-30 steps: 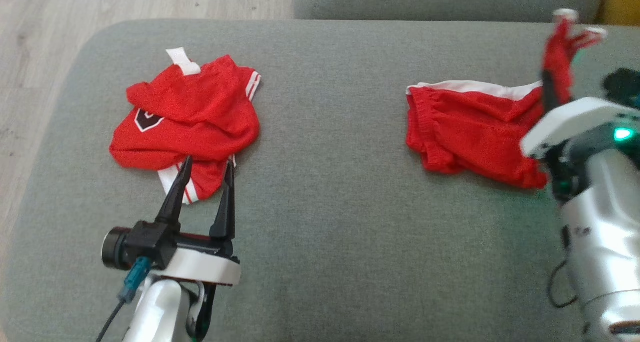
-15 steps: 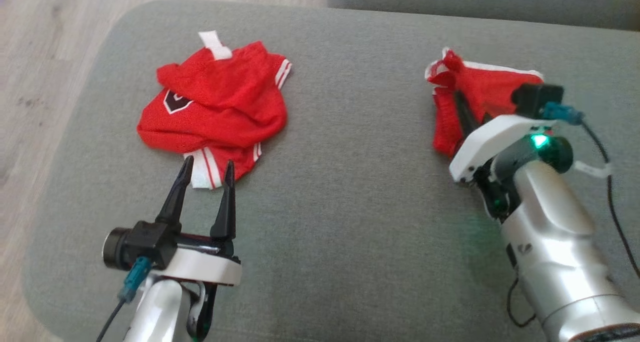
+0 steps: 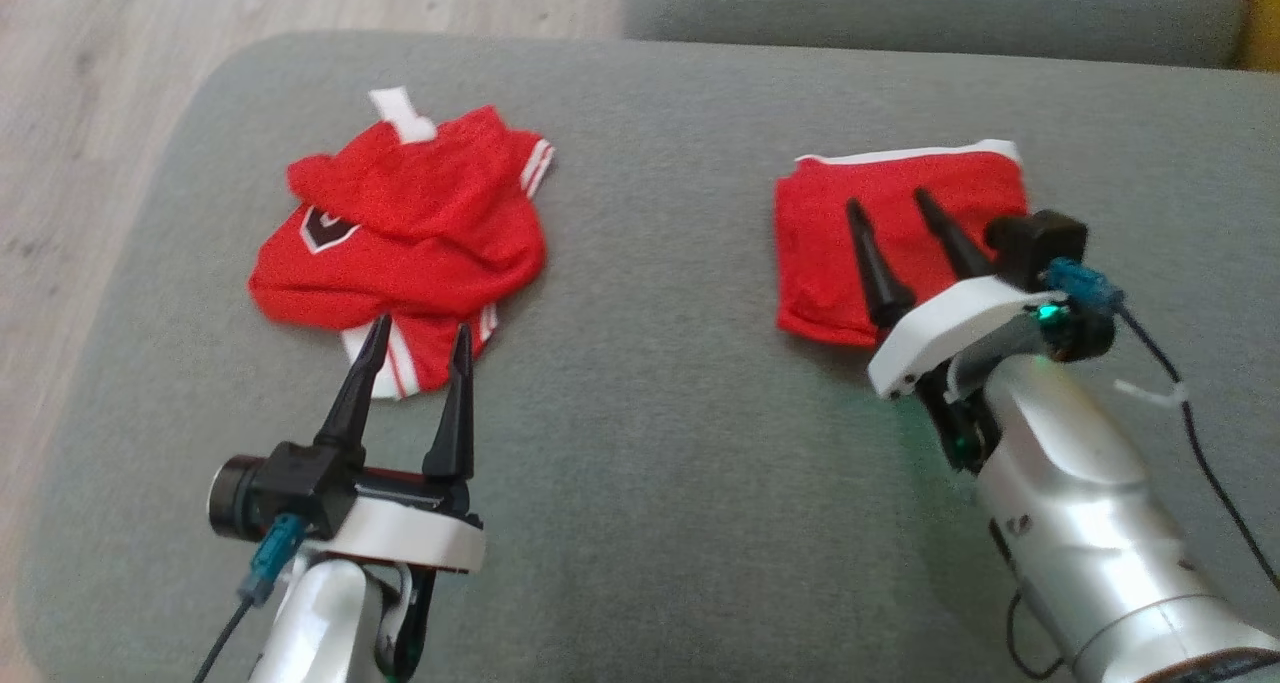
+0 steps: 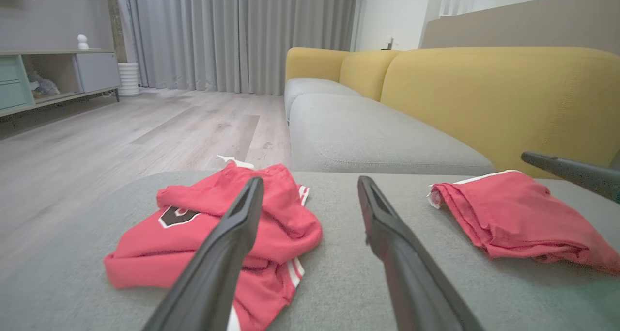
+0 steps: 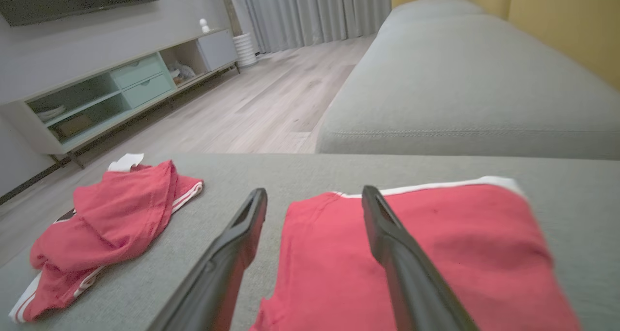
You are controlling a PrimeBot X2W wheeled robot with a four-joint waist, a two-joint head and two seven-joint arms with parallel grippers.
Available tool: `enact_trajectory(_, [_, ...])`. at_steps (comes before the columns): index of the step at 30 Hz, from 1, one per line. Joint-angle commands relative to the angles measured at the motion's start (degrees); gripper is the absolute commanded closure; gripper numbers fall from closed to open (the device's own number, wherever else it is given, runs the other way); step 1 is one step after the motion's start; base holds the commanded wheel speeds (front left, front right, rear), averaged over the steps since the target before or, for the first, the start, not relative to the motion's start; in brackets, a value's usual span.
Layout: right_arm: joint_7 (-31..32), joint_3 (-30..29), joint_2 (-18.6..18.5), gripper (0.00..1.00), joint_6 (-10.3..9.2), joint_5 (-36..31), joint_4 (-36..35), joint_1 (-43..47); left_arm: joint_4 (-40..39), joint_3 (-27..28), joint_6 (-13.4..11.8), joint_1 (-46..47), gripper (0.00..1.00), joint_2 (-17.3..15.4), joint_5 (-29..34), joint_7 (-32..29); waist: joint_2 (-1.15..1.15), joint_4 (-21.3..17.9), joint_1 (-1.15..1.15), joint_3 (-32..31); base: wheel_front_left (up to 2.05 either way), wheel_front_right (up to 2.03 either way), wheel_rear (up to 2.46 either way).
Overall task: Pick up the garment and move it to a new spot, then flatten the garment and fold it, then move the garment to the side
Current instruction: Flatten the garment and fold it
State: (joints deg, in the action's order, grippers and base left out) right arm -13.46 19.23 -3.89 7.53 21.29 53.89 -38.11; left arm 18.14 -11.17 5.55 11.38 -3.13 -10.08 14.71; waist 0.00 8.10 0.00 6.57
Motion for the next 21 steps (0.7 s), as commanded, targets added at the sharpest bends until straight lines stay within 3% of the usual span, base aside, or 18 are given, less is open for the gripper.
enact_trajectory(1, [-1.1,-0.5,1.0,0.0,-0.04,-1.1,-2.5,-1.2,-2.1,1.7,-0.1,2.0,0.0,-0.5,0.3,0.3,0.0,-2.0,0.0,-1.3,0.0,0.0,0.0])
enact_trajectory(5, [-1.5,-8.2,1.0,0.0,-0.04,-7.3,-10.1,1.9,-2.8,2.2,-0.5,1.4,0.0,-0.5,0.3,0.3,0.0,-5.0,0.0,-2.6,0.0,0.0,0.0])
enact_trajectory(11, [-1.5,-17.0,1.0,0.0,-0.04,-15.1,-24.1,13.4,-3.3,2.6,-1.1,0.5,0.0,-0.2,0.0,0.3,0.0,-8.0,0.0,-3.7,0.0,0.0,0.0])
enact_trajectory(16, [-1.5,-19.8,1.0,0.0,-0.04,-16.2,-30.6,21.7,-3.4,2.6,-1.1,-0.3,0.0,-0.1,-0.3,0.3,0.0,-8.9,0.0,-3.3,0.0,0.0,0.0])
enact_trajectory(21, [-1.4,-20.6,1.0,0.0,-0.04,-16.0,-34.0,24.1,-3.8,2.6,-0.9,-0.1,0.0,0.0,-0.3,0.3,0.0,-8.8,0.0,-1.3,0.0,0.0,0.0])
